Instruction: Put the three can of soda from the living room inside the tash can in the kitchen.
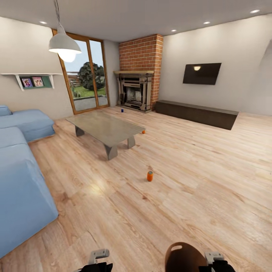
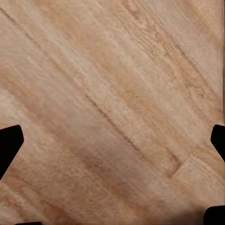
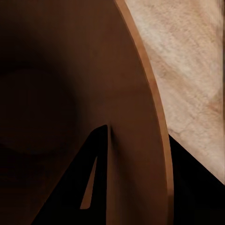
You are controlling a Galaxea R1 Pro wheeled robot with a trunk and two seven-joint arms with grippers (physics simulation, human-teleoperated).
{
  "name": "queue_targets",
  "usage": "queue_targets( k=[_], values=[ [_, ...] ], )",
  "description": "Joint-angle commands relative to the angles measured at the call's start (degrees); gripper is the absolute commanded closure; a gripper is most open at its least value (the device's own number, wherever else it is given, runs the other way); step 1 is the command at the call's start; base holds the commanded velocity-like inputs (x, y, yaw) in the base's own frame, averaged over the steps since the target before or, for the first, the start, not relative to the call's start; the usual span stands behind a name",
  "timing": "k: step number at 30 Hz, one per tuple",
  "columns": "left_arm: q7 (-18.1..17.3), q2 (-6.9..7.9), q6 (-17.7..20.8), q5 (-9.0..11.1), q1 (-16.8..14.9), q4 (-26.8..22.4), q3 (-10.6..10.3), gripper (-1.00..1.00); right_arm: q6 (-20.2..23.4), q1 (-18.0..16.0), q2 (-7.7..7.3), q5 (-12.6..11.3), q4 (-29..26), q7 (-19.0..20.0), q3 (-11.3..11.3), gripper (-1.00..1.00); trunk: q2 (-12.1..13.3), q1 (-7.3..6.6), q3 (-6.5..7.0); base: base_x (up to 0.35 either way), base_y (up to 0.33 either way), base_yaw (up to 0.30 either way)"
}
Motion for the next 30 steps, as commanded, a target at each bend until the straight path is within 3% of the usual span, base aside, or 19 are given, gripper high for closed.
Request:
queue_targets(
  k=[1,16,30],
  values=[
    [0.0,0.00,0.0,0.0,0.0,0.0,0.0,-1.00,0.0,0.0,0.00,-0.4,0.0,0.3,0.0,1.00,0.0,0.00,0.00,0.000,0.000,-0.286],
    [-0.1,0.06,0.0,-0.1,0.0,0.0,-0.1,-1.00,0.0,0.0,0.07,-0.4,0.1,0.3,0.0,1.00,0.0,0.00,0.00,0.020,0.009,-0.275],
    [-0.3,0.07,-0.5,-0.1,0.0,0.0,-0.2,-1.00,-0.1,0.0,0.16,-0.3,0.0,0.3,0.0,1.00,0.0,0.00,0.00,0.264,0.161,-0.026]
  ],
)
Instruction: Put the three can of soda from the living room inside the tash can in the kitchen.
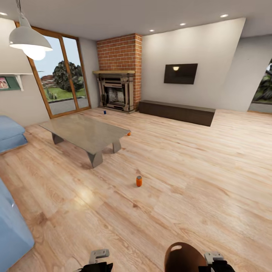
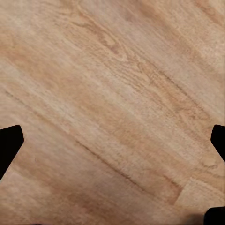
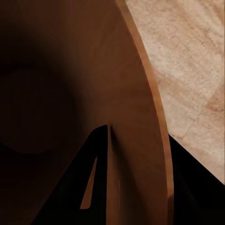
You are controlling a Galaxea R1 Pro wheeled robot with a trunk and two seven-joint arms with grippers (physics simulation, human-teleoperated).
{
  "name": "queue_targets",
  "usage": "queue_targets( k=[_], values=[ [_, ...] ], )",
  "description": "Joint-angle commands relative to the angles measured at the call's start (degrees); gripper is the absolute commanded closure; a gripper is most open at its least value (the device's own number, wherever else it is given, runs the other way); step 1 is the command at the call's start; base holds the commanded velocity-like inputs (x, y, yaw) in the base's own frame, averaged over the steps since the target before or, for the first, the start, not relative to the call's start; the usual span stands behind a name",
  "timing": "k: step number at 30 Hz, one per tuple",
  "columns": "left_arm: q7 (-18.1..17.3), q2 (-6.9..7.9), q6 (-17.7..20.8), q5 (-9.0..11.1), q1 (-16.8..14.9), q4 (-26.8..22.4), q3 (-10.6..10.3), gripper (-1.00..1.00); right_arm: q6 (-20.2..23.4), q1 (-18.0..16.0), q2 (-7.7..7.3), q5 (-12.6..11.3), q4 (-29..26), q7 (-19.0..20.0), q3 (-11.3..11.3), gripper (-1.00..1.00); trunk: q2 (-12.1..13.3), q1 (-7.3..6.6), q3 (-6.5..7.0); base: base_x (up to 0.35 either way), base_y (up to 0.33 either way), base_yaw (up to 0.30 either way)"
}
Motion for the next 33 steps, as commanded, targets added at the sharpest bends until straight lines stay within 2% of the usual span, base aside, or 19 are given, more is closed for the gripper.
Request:
queue_targets(
  k=[1,25,31,33],
  values=[
    [0.0,0.00,-0.1,0.0,0.0,0.0,0.0,-1.00,0.0,0.0,0.00,-0.4,0.0,0.3,0.0,1.00,0.0,0.00,0.00,0.294,0.160,-0.001],
    [0.0,-0.01,-0.8,-0.1,0.0,0.0,0.0,-1.00,0.1,0.0,0.00,-0.4,-0.3,0.2,-0.1,1.00,0.0,0.00,-0.09,0.336,0.021,0.000],
    [0.0,-0.05,-0.9,-0.1,0.0,0.0,-0.1,-1.00,1.3,-0.1,-0.03,-0.4,-1.4,0.2,-0.2,1.00,0.0,0.00,-0.11,0.342,0.000,0.000],
    [0.0,-0.07,-0.9,-0.1,0.0,0.0,-0.4,-1.00,4.0,-0.2,-0.05,-0.4,-2.9,0.2,-0.2,1.00,0.0,0.00,-0.11,0.342,0.000,0.000]
  ],
)
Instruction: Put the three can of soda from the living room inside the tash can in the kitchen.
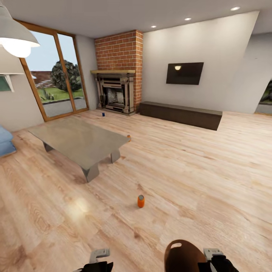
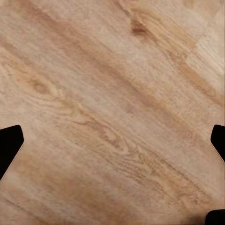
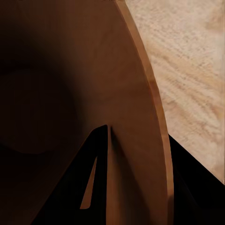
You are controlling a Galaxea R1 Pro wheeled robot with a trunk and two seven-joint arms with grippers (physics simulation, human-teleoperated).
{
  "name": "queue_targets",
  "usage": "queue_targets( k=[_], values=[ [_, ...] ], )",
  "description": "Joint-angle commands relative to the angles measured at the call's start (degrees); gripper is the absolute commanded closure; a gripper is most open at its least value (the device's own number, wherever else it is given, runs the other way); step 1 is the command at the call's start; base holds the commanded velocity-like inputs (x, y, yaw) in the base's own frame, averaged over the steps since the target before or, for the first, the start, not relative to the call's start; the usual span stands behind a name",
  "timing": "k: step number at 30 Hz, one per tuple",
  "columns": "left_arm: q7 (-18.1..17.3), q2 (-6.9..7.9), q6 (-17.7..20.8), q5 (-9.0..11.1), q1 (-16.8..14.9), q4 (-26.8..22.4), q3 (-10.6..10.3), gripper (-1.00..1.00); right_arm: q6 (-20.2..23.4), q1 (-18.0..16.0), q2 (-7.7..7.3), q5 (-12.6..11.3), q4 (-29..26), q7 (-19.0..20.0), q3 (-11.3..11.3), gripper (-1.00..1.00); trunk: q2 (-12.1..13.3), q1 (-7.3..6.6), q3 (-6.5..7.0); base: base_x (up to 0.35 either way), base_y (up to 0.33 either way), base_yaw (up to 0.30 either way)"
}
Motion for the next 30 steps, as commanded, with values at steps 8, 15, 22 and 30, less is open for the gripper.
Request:
queue_targets(
  k=[8,15,22,30],
  values=[
    [0.0,-0.02,-0.1,0.0,0.0,0.0,-0.4,-1.00,24.5,-1.0,-0.35,-0.3,-23.7,0.3,-0.4,1.00,0.0,0.00,0.00,0.342,0.000,0.000],
    [0.0,-0.02,-0.1,0.0,0.0,0.0,-0.5,-1.00,31.4,-6.6,-2.67,0.2,-33.8,-0.1,-7.8,1.00,0.0,0.00,0.00,0.342,0.000,0.000],
    [0.0,-0.02,-0.8,-0.1,0.0,0.0,-0.5,-1.00,31.4,-9.4,-6.01,0.3,-35.1,-0.1,-10.1,1.00,0.0,0.00,0.00,0.342,-0.008,0.000],
    [0.1,-0.02,-1.2,-0.1,0.0,0.3,-1.2,-1.00,31.4,-10.2,-7.75,0.4,-35.2,-0.2,-10.3,1.00,0.0,0.00,0.00,0.320,-0.144,0.000]
  ],
)
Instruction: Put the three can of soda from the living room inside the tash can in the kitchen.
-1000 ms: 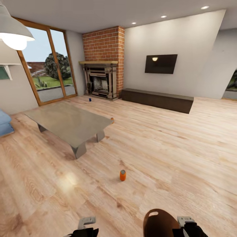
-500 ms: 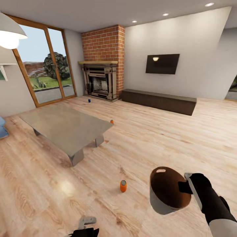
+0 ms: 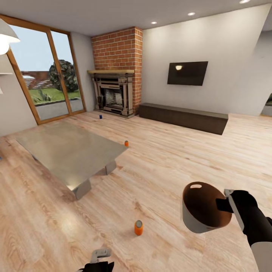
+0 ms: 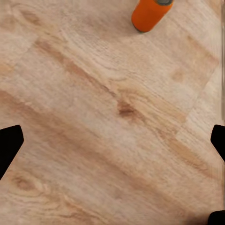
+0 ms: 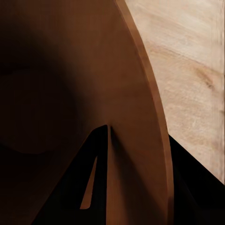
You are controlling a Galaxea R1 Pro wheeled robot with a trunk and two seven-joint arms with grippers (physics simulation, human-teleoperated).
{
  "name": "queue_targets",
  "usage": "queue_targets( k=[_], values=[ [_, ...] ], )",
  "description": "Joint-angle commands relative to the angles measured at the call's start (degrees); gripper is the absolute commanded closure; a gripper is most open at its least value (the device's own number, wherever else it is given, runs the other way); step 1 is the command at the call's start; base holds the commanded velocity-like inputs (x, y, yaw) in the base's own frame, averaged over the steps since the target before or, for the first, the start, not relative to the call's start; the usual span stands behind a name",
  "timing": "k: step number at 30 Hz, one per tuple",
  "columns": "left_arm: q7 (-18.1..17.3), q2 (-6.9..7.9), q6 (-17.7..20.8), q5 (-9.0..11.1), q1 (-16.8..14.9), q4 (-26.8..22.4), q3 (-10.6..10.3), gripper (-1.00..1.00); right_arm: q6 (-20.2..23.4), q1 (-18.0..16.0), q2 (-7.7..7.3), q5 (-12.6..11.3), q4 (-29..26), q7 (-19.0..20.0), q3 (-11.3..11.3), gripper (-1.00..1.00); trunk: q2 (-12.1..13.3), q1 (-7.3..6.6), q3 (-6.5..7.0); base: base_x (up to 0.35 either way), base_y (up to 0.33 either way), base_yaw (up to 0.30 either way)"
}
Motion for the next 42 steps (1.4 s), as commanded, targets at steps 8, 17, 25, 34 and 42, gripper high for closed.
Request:
queue_targets(
  k=[8,17,25,34,42],
  values=[
    [0.0,0.00,-0.1,0.1,0.0,0.1,-1.4,-1.00,0.0,-0.1,-0.11,-1.1,0.0,0.3,0.5,1.00,0.0,0.00,0.01,0.234,-0.173,0.000],
    [0.1,0.00,-0.1,0.1,0.0,0.1,-1.5,-1.00,0.0,-0.1,-0.01,-1.1,0.0,0.3,0.8,1.00,0.0,0.00,0.01,0.038,-0.022,0.000],
    [0.1,0.00,-0.3,0.1,0.0,0.1,-1.5,-1.00,0.0,-0.1,0.06,-1.1,0.0,0.3,0.9,1.00,0.0,0.00,0.01,0.099,-0.100,0.000],
    [0.1,0.00,-0.5,0.0,0.0,0.1,-1.5,-1.00,0.0,-0.1,0.08,-1.1,0.0,0.3,0.9,1.00,0.0,0.00,0.01,0.243,-0.020,0.000],
    [0.1,0.00,-0.5,0.0,0.0,0.1,-1.5,-1.00,0.0,-0.1,0.08,-1.1,0.0,0.3,0.9,1.00,0.0,0.00,0.01,0.273,-0.023,0.000]
  ],
)
